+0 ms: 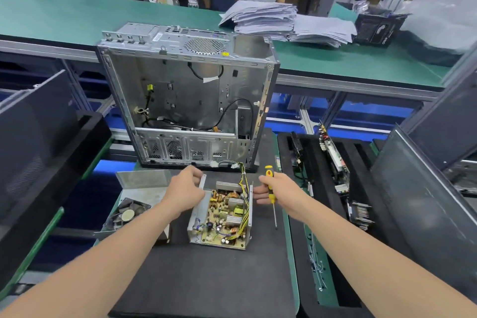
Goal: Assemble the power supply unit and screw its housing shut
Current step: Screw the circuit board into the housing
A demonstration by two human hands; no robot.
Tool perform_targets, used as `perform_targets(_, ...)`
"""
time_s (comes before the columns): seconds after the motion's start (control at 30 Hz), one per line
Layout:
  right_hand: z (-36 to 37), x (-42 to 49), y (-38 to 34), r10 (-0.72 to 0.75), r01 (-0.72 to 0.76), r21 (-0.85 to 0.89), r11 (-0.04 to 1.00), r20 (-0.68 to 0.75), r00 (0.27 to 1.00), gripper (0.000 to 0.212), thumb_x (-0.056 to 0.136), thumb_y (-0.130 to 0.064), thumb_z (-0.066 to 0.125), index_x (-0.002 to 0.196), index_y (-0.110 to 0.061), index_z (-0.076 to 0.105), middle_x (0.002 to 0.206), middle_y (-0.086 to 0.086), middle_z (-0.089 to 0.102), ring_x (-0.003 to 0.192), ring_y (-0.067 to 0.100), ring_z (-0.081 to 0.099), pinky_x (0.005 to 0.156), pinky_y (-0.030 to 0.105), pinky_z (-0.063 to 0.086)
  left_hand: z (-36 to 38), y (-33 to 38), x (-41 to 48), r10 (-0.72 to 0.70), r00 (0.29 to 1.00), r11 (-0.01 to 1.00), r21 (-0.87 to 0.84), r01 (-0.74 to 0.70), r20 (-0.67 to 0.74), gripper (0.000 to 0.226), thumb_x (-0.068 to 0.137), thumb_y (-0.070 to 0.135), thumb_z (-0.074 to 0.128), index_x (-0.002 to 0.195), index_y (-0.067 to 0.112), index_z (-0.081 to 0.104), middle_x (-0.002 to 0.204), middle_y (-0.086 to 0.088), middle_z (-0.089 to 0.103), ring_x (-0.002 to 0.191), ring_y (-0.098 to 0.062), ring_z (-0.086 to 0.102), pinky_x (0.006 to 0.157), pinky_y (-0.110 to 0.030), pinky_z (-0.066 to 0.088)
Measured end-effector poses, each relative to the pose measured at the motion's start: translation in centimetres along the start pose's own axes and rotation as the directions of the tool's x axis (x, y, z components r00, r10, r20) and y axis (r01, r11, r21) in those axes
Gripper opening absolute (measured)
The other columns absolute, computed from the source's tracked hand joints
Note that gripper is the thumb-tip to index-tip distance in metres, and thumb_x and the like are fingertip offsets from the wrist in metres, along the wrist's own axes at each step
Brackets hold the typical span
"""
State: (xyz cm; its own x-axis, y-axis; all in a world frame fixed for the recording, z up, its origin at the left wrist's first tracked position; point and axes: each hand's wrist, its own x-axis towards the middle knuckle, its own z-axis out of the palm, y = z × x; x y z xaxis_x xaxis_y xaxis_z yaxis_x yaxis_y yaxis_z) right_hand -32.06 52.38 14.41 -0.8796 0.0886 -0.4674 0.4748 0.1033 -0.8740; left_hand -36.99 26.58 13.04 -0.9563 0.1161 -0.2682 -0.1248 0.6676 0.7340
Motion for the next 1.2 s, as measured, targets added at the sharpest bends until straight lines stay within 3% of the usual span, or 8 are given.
perform_targets(0.17,-0.4,0.0,-0.1,-0.003,0.004,0.002,1.0,-0.14,0.99,0.013,0.104,-0.025,0.056,0.108,-0.015,0.061,0.117,0.019,0.073,0.096,0.028,0.076,0.083,0.047,0.065,2.2,3.4,0.1,0.367,0.929,0.833,0.429,-0.348,0.043,0.036,0.091,0.011,0.059,0.125,0.019,0.067,0.124,0.0,0.063,0.116,-0.018,0.059,0.097,-0.032,0.051)
perform_targets(0.47,0.4,-1.1,-0.1,-0.116,0.085,-0.242,0.966,-0.117,0.986,0.035,0.081,-0.002,0.081,0.088,-0.017,0.051,0.117,0.015,0.071,0.1,0.025,0.072,0.073,0.032,0.062,7.2,8.4,3.1,0.17,0.96,0.682,0.676,-0.278,0.223,0.039,0.109,0.04,0.033,0.106,0.018,0.065,0.124,-0.01,0.064,0.117,-0.031,0.055,0.106,-0.048,0.032)
perform_targets(0.57,0.4,-1.6,0.0,-0.135,0.086,-0.358,0.93,-0.114,0.984,0.038,0.079,-0.014,0.087,0.091,-0.022,0.051,0.119,0.0,0.07,0.11,0.025,0.067,0.093,0.047,0.057,8.4,8.0,4.4,-0.003,0.984,0.762,0.637,-0.113,0.177,0.054,0.105,0.057,0.032,0.12,0.02,0.068,0.138,-0.011,0.055,0.13,-0.032,0.047,0.108,-0.052,0.028)
perform_targets(0.67,0.3,-1.9,0.1,-0.152,0.103,-0.402,0.91,-0.092,0.984,0.04,0.078,-0.017,0.087,0.09,-0.024,0.05,0.122,-0.004,0.069,0.11,0.028,0.067,0.091,0.043,0.053,9.2,8.1,4.9,-0.122,0.984,0.864,0.502,0.042,0.127,0.064,0.094,0.073,0.045,0.131,0.026,0.068,0.153,-0.013,0.037,0.142,-0.035,0.032,0.111,-0.053,0.027)
perform_targets(0.8,0.4,-1.9,0.4,-0.122,0.083,-0.394,0.915,-0.076,0.99,0.041,0.08,-0.013,0.086,0.103,-0.015,0.053,0.128,-0.006,0.068,0.111,0.029,0.07,0.099,0.049,0.054,9.3,8.0,4.8,-0.224,0.97,0.923,0.338,0.182,0.089,0.059,0.089,0.064,0.064,0.13,0.021,0.066,0.151,-0.012,0.036,0.139,-0.037,0.034,0.112,-0.053,0.03)
perform_targets(0.97,0.6,-1.6,0.8,-0.107,0.061,-0.372,0.926,-0.104,0.989,0.039,0.082,-0.011,0.085,0.099,-0.024,0.052,0.128,-0.005,0.067,0.111,0.028,0.066,0.095,0.043,0.054,8.1,8.0,3.5,-0.237,0.97,0.957,0.183,0.225,0.046,0.024,0.095,0.05,0.062,0.109,0.036,0.073,0.142,-0.011,0.042,0.133,-0.037,0.037,0.109,-0.045,0.032)
perform_targets(1.1,1.0,-1.4,0.6,-0.084,0.047,-0.309,0.95,-0.109,0.99,0.044,0.083,-0.01,0.085,0.116,-0.016,0.057,0.13,-0.007,0.064,0.113,0.027,0.066,0.101,0.052,0.054,7.1,8.8,2.2,-0.166,0.986,0.986,0.011,0.166,0.017,0.013,0.097,0.042,0.063,0.104,0.032,0.068,0.128,-0.006,0.061,0.124,-0.035,0.05,0.109,-0.045,0.041)
perform_targets(1.2,1.2,-1.4,0.3,-0.133,0.09,-0.319,0.943,-0.116,0.984,0.039,0.085,-0.018,0.084,0.114,-0.017,0.058,0.128,-0.009,0.066,0.101,0.021,0.067,0.088,0.042,0.058,6.6,8.8,0.7,-0.085,0.996,0.979,-0.183,0.088,0.021,0.019,0.099,0.035,0.065,0.116,0.027,0.062,0.117,-0.004,0.069,0.112,-0.032,0.063,0.104,-0.046,0.049)
